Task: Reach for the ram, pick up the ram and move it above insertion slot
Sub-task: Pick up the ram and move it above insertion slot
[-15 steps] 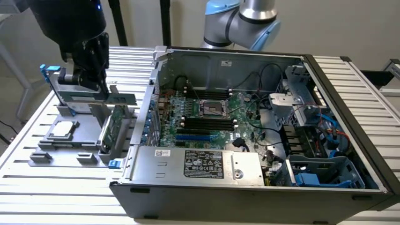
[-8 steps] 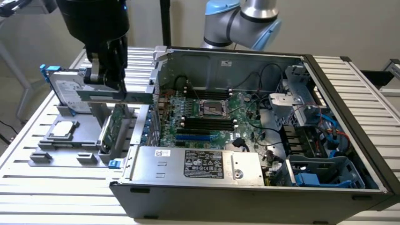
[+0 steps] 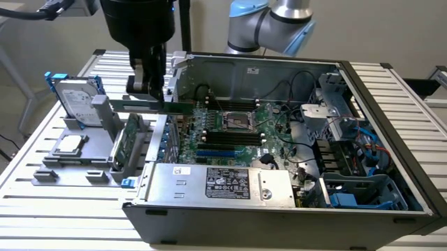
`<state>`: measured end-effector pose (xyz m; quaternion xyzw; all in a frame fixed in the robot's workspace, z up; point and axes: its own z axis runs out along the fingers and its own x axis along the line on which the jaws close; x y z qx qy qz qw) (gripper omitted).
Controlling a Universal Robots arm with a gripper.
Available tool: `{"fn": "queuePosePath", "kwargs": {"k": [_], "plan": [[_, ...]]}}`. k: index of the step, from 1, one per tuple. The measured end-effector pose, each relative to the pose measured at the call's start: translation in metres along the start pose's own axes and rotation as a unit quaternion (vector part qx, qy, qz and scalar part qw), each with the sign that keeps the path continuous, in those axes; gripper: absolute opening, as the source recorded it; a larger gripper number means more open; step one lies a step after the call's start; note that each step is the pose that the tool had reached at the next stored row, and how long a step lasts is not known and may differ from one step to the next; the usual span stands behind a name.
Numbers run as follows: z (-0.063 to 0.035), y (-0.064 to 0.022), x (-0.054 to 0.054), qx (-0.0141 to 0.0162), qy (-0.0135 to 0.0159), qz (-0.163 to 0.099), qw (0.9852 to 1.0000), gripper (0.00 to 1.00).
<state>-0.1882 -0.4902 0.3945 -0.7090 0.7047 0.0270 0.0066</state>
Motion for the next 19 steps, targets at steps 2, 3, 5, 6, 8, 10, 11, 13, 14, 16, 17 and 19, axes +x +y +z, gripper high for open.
{"fn": "queuePosePath", "kwargs": {"k": [2, 3, 5, 6, 8, 10, 11, 13, 14, 16, 17, 19], "plan": [[-0.0002, -0.0089, -0.001, 0.0000, -0.0014, 0.000, 1.0000, 0.13], [-0.0003, -0.0133, -0.001, 0.0000, -0.0020, 0.000, 1.0000, 0.13], [-0.0005, -0.0226, -0.002, 0.0000, -0.0033, 0.000, 1.0000, 0.13], [-0.0006, -0.0270, -0.002, -0.0001, -0.0039, 0.000, 1.0000, 0.13], [-0.0008, -0.0358, -0.003, -0.0002, -0.0053, 0.000, 1.0000, 0.13], [-0.0010, -0.0442, -0.005, -0.0003, -0.0070, 0.000, 1.0000, 0.13], [-0.0010, -0.0484, -0.005, -0.0004, -0.0078, 0.000, 1.0000, 0.13], [-0.0010, -0.0570, -0.007, -0.0007, -0.0093, 0.000, 1.0000, 0.13], [-0.0009, -0.0610, -0.008, -0.0009, -0.0099, 0.000, 1.0000, 0.13], [-0.0005, -0.0683, -0.011, -0.0011, -0.0107, 0.000, 0.9999, 0.13], [-0.0002, -0.0715, -0.012, -0.0011, -0.0110, 0.000, 0.9999, 0.13], [0.0014, -0.0767, -0.017, -0.0012, -0.0111, 0.000, 0.9999, 0.13]]}}
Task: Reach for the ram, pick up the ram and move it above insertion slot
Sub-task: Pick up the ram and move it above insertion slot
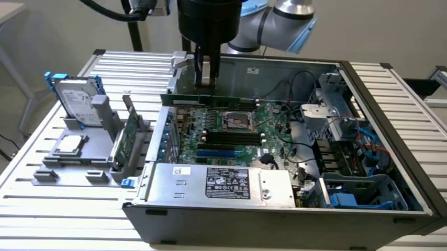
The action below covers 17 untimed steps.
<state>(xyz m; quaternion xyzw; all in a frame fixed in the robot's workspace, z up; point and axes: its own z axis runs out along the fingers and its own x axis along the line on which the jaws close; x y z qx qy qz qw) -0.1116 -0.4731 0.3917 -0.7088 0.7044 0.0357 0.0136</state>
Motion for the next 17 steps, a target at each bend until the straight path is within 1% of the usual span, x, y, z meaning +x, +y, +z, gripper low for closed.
{"fn": "queuePosePath", "kwargs": {"k": [17], "plan": [[0.0211, -0.0351, -0.051, 0.0000, 0.0000, 0.000, 1.0000, 0.13]]}}
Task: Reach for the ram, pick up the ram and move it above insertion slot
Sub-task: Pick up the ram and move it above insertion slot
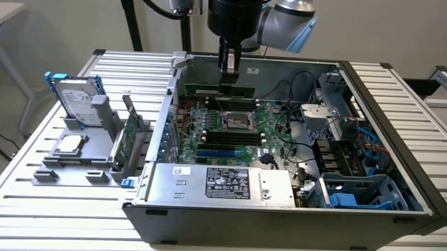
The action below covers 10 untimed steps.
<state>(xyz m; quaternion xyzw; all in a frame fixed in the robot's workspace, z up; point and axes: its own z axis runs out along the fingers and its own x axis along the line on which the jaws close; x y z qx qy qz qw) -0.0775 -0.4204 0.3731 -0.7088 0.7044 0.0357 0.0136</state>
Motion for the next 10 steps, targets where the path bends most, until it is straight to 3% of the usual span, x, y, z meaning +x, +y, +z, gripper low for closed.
{"fn": "queuePosePath", "kwargs": {"k": [7, 10], "plan": [[0.0085, -0.0208, -0.014, 0.0000, 0.0000, 0.000, 1.0000, 0.13], [0.0135, -0.0251, -0.016, 0.0001, 0.0000, 0.000, 1.0000, 0.13]]}}
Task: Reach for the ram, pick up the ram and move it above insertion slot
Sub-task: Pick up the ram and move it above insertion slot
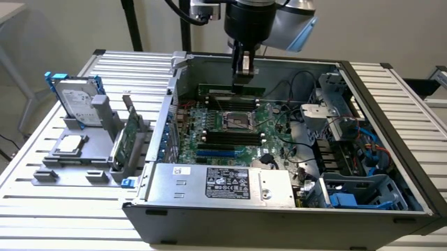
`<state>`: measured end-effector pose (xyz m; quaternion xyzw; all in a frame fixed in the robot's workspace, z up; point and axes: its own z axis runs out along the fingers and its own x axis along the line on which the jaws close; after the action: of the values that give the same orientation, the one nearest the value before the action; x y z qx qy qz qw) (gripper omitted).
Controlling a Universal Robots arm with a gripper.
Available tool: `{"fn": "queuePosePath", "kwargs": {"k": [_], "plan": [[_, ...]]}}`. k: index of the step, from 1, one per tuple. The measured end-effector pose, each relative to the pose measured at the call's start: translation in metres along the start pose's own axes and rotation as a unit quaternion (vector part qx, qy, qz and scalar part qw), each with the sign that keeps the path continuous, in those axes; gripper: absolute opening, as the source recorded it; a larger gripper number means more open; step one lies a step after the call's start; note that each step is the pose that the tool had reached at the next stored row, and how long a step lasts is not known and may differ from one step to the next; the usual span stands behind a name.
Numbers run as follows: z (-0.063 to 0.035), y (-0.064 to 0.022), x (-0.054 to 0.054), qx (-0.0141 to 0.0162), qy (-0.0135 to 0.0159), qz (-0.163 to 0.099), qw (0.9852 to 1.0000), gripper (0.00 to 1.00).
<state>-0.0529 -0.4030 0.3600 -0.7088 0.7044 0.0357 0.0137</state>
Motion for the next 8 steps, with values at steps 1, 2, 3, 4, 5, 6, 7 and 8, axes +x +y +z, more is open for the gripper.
{"fn": "queuePosePath", "kwargs": {"k": [1, 2, 3, 4, 5, 6, 7, 8], "plan": [[0.0015, -0.0002, -0.0001, 0.0002, 0.0000, 0.000, 1.0000, 0.13], [0.0027, -0.0003, -0.0002, 0.0003, 0.0000, 0.000, 1.0000, 0.13], [0.0036, -0.0004, -0.0003, 0.0005, 0.0001, 0.000, 1.0000, 0.13], [0.0042, -0.0004, -0.0004, 0.0006, 0.0001, 0.000, 1.0000, 0.13], [0.0043, -0.0004, -0.0004, 0.0007, 0.0001, 0.000, 1.0000, 0.13], [0.0044, -0.0004, -0.0004, 0.0006, 0.0001, 0.000, 1.0000, 0.13], [0.0044, -0.0004, -0.0003, 0.0006, 0.0001, 0.000, 1.0000, 0.13], [0.0045, -0.0004, -0.0004, 0.0007, 0.0001, 0.000, 1.0000, 0.13]]}}
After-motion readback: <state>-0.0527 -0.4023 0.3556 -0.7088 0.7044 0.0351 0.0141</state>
